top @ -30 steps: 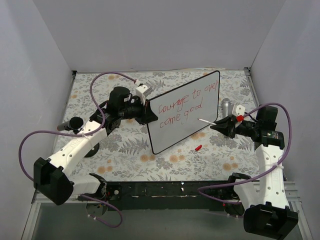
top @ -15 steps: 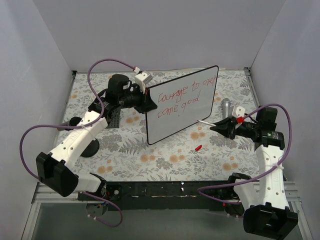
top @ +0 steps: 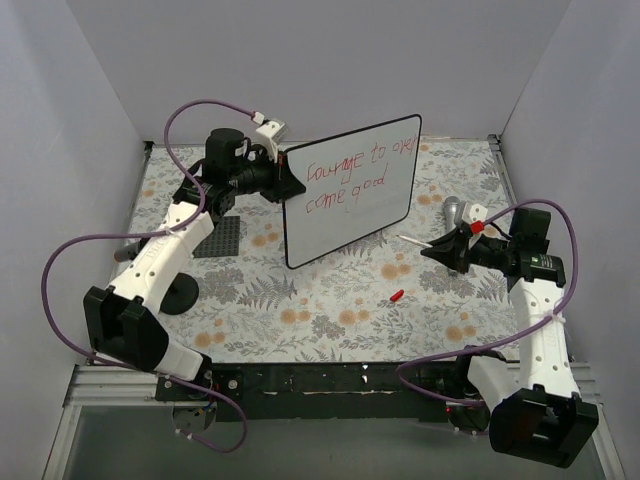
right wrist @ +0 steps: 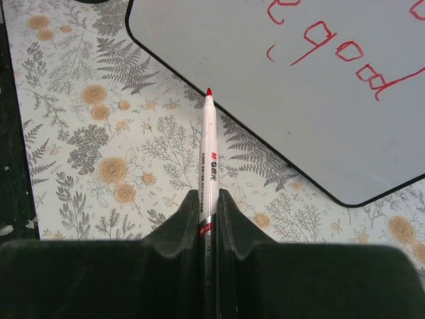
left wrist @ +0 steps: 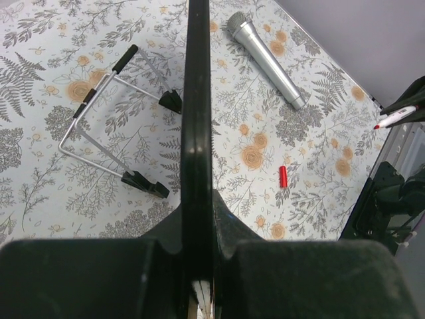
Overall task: Write a sentence on the whiteboard
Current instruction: Put down the whiteboard on the whiteboard stand.
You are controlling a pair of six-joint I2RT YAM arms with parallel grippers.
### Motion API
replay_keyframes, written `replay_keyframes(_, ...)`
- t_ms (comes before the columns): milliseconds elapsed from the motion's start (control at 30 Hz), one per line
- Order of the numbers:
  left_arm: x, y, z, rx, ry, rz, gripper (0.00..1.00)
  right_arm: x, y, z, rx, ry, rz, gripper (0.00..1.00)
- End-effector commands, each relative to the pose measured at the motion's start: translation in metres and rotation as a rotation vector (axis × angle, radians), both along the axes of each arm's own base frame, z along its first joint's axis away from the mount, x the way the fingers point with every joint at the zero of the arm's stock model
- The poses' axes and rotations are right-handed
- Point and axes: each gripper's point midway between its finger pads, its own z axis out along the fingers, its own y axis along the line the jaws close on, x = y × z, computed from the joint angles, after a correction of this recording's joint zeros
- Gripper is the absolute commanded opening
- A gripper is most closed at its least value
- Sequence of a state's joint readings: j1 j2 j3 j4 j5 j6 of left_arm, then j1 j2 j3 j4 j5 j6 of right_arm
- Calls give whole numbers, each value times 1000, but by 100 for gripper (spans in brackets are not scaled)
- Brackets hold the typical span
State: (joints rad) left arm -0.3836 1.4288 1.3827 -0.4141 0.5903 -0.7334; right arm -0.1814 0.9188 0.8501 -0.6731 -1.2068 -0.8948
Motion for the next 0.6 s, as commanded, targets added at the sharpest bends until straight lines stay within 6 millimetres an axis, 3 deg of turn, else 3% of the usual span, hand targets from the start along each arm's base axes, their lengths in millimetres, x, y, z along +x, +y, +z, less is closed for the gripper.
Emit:
replay_keyframes(0, 24, -6, 77, -115, -224, -21, 0, 7, -3, -6, 1, 16, -22, 1)
replay_keyframes(133, 43, -10, 88, -147, -231, -9, 0, 10, -4, -11, -4, 31, -29, 1)
replay_keyframes(267, 57, -13, 84, -153, -218, -29, 0, 12, -6, -16, -9, 47, -37, 1)
replay_keyframes(467, 77, 9, 74, -192, -197, -25, 0, 14, -6, -18, -8, 55, -39, 1)
replay_keyframes(567, 80, 8, 78, -208, -199, -50, 0, 14, -6, -20, -9, 63, -41, 1)
